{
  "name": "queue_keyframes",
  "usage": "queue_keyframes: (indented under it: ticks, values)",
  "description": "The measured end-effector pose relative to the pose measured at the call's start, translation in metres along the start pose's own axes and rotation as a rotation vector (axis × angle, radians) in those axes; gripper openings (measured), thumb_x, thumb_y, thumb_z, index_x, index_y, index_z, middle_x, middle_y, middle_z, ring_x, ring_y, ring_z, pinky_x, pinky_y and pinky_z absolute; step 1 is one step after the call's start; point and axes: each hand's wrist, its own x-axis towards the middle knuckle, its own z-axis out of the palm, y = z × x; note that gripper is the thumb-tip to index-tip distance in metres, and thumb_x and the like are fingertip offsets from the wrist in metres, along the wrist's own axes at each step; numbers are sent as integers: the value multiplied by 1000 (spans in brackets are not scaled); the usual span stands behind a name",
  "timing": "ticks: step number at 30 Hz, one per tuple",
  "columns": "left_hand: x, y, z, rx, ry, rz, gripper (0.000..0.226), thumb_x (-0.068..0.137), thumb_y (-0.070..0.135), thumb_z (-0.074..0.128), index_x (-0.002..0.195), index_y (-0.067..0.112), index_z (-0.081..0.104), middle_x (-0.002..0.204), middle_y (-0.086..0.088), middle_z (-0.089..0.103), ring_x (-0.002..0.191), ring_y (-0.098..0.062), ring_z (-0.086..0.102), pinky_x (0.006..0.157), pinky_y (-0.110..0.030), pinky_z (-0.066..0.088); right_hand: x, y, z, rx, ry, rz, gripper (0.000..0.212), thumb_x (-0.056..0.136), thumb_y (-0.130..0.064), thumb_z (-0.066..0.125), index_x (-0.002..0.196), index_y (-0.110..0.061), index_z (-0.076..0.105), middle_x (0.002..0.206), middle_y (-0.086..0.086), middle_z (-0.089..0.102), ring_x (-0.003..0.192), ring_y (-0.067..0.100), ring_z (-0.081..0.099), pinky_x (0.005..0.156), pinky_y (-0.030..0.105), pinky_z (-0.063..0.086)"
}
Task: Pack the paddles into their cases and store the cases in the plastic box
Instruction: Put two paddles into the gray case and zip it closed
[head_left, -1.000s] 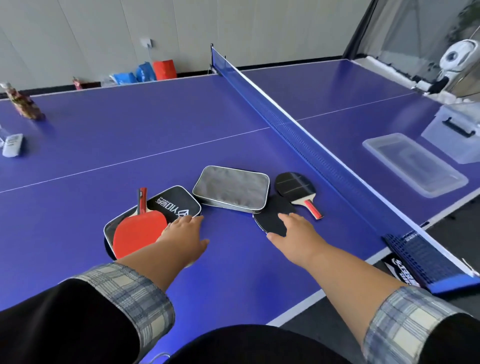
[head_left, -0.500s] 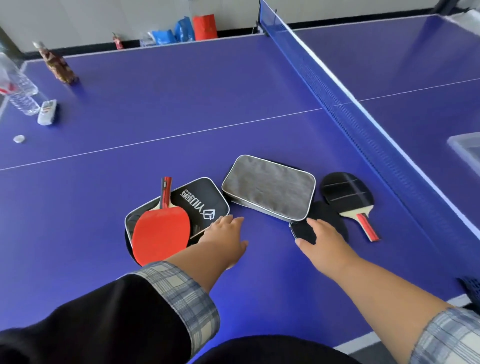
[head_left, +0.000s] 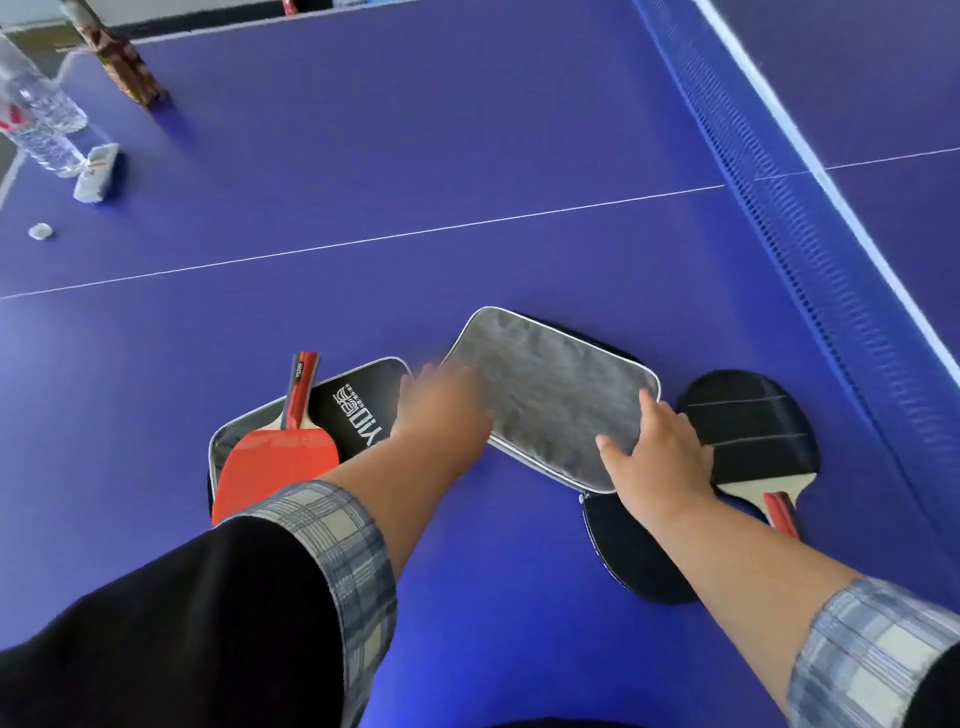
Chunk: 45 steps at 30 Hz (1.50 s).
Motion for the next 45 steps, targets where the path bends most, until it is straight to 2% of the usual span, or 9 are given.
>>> queue_keyframes:
  ticks: [8, 13, 19, 25, 29, 31, 34, 41, 45]
  values:
    - [61, 12, 4, -12, -101, -384, 66, 91, 54, 45, 145, 19, 32, 134, -9, 56, 124, -32, 54, 118, -55, 9, 8, 16, 16, 122, -49, 36, 77, 97, -44, 55, 159, -30, 11, 159, -2, 37, 152, 24, 18, 120, 58, 7]
    - [58, 23, 6, -205, 92, -297, 54, 91, 47, 47, 138, 21, 47, 125, -13, 58, 115, -36, 56, 106, -49, 37, 18, 19, 4, 533, 134, 67, 69, 99, -26, 55, 157, -36, 19, 159, -1, 31, 141, 20, 40, 105, 30, 34]
    - [32, 38, 0, -496, 188, -276, 41, 91, 43, 48, 125, 19, 53, 122, -11, 54, 103, -32, 57, 80, -39, 46, 28, 31, -27, 734, 187, 213, 83, 95, -30, 57, 159, -36, 4, 165, -7, 23, 142, 13, 37, 96, 22, 31]
    - [-28, 23, -1, -543, 232, -311, 37, 92, 45, 48, 123, 25, 54, 115, -1, 42, 94, -24, 54, 82, -39, 46, -3, 30, -27, 746, 134, 152, 59, 92, -28, 57, 148, -28, 38, 135, -4, 60, 117, 19, 60, 100, 33, 47]
    - [-73, 5, -1, -541, 243, -310, 42, 94, 44, 49, 128, 20, 51, 127, -7, 44, 99, -27, 55, 91, -40, 46, -33, 28, -19, 757, 85, 83, 53, 91, -27, 57, 142, -32, 43, 123, -8, 63, 101, 11, 64, 72, 18, 46]
    - [-95, -4, 1, -536, 229, -338, 44, 94, 44, 49, 130, 18, 49, 129, -9, 44, 103, -28, 56, 91, -46, 50, -49, 27, -16, 757, 52, 59, 50, 91, -28, 56, 139, -34, 45, 119, -10, 64, 96, 4, 63, 67, 16, 43]
    - [-129, -16, 7, -553, 195, -340, 36, 92, 36, 49, 123, 17, 51, 122, -7, 46, 83, -19, 52, 63, -34, 48, -75, 28, -13, 732, 28, 31, 43, 90, -28, 56, 131, -37, 48, 111, -15, 64, 95, 4, 63, 68, 18, 44]
    - [-187, -64, 5, -525, -116, -153, 40, 82, 21, 49, 121, 22, 57, 109, -5, 61, 76, -20, 62, 52, -26, 45, -164, 40, 14, 722, 40, 114, 51, 85, -20, 54, 132, -38, 48, 111, -13, 64, 93, 6, 62, 64, 23, 46]
    - [-212, -88, 8, -476, -179, -99, 51, 84, 14, 49, 134, 23, 53, 112, -5, 62, 83, -24, 62, 54, -27, 45, -220, 46, 55, 775, -3, 192, 47, 86, -17, 59, 128, -35, 50, 113, -8, 66, 102, 17, 64, 80, 33, 52]
